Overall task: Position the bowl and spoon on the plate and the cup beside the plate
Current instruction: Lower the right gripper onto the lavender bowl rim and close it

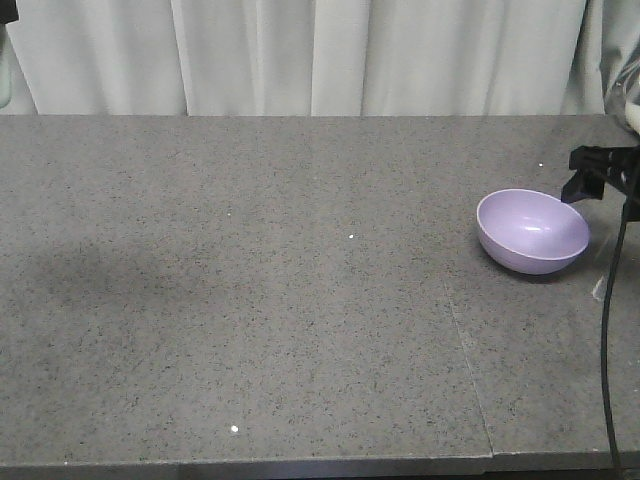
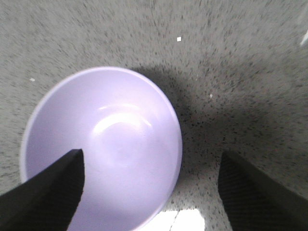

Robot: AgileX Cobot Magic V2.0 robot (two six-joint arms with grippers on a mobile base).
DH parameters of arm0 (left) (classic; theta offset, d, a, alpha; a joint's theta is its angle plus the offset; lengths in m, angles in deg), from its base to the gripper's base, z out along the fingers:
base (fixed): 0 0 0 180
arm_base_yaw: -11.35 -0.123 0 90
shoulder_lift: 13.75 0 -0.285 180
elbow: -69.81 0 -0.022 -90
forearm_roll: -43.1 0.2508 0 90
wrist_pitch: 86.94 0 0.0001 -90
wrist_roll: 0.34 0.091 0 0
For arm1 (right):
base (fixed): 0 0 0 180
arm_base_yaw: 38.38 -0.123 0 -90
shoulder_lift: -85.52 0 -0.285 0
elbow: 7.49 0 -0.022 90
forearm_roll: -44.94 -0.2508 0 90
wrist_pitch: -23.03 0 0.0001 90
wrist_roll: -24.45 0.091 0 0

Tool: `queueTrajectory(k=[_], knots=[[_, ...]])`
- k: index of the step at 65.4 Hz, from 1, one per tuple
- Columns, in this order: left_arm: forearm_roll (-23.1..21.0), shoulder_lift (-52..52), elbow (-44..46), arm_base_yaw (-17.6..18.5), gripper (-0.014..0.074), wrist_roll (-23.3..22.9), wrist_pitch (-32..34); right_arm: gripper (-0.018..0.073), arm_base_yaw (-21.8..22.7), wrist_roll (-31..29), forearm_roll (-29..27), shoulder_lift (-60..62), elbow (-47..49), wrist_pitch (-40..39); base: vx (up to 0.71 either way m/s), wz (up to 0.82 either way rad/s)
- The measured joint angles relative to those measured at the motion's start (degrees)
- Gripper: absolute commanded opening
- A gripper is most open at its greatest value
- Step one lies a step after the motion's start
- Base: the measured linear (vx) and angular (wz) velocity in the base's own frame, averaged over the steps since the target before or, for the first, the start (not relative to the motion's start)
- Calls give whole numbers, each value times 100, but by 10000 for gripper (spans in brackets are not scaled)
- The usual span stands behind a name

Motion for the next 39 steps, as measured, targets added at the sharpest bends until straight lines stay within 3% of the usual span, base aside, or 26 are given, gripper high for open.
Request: queueTrajectory(k=[25,32,39], knots=[[0,0,0,0,-7,4,0,542,0,-281,-115,-823,2,-298,0,0],[0,0,0,0,-7,4,0,481,0,-314,-115,-942,7,-298,0,0],[0,0,0,0,-7,4,0,342,-6,-330,-115,-963,7,-298,0,0]])
